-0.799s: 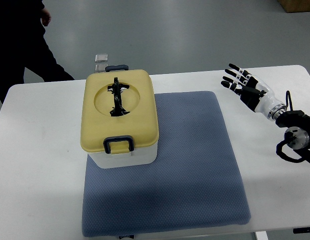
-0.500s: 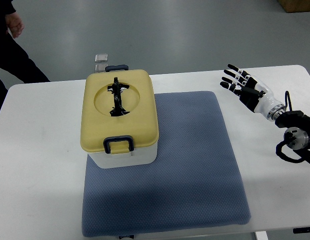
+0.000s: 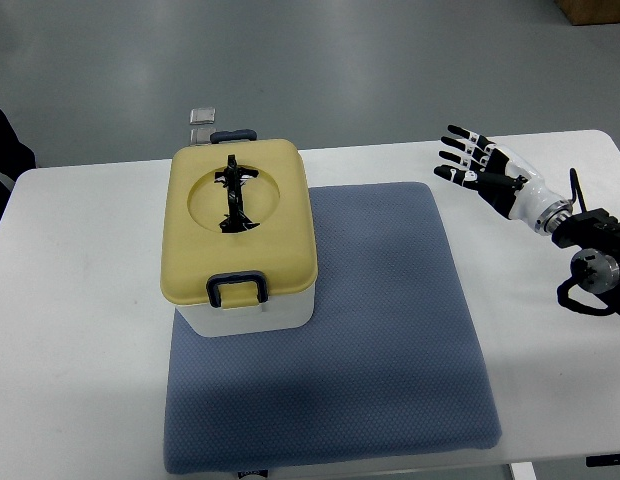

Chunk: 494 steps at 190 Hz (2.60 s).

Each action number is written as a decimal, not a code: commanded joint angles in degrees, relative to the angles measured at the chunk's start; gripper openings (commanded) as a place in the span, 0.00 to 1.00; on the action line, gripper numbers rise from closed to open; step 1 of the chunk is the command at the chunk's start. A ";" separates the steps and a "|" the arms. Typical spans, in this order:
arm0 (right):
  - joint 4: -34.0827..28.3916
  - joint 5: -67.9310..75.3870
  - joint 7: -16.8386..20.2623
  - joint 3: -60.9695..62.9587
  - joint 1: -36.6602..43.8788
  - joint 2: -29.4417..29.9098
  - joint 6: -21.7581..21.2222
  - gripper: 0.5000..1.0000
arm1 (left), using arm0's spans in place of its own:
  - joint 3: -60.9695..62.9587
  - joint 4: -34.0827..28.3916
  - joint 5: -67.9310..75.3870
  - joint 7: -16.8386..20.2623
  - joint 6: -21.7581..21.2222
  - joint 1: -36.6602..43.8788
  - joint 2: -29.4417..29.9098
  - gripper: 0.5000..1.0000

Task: Open white storage box with right hand

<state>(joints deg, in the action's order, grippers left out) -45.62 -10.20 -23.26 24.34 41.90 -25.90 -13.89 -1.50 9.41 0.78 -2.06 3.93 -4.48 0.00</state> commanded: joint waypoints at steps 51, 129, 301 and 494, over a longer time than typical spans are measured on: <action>-0.26 -10.28 -0.03 -0.09 5.03 -1.60 0.01 0.84 | 0.00 0.00 0.01 0.04 0.02 0.00 0.00 1.00; -1.05 -35.15 -0.03 -0.26 19.18 -2.57 -1.22 0.83 | 0.00 0.08 0.01 0.04 0.02 0.00 0.00 1.00; -12.83 -66.44 -4.16 -14.32 46.60 6.92 -7.55 0.76 | 0.00 0.17 -0.08 0.04 0.02 -0.17 0.00 1.00; -10.46 -70.57 -4.34 -30.23 56.71 16.50 -7.55 0.67 | 0.09 -0.36 -0.08 0.04 0.02 -0.35 0.00 1.00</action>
<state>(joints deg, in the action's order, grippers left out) -56.46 -80.76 -27.60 -4.99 97.91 -9.73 -21.41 -1.40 9.05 0.71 -2.02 3.96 -4.81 0.00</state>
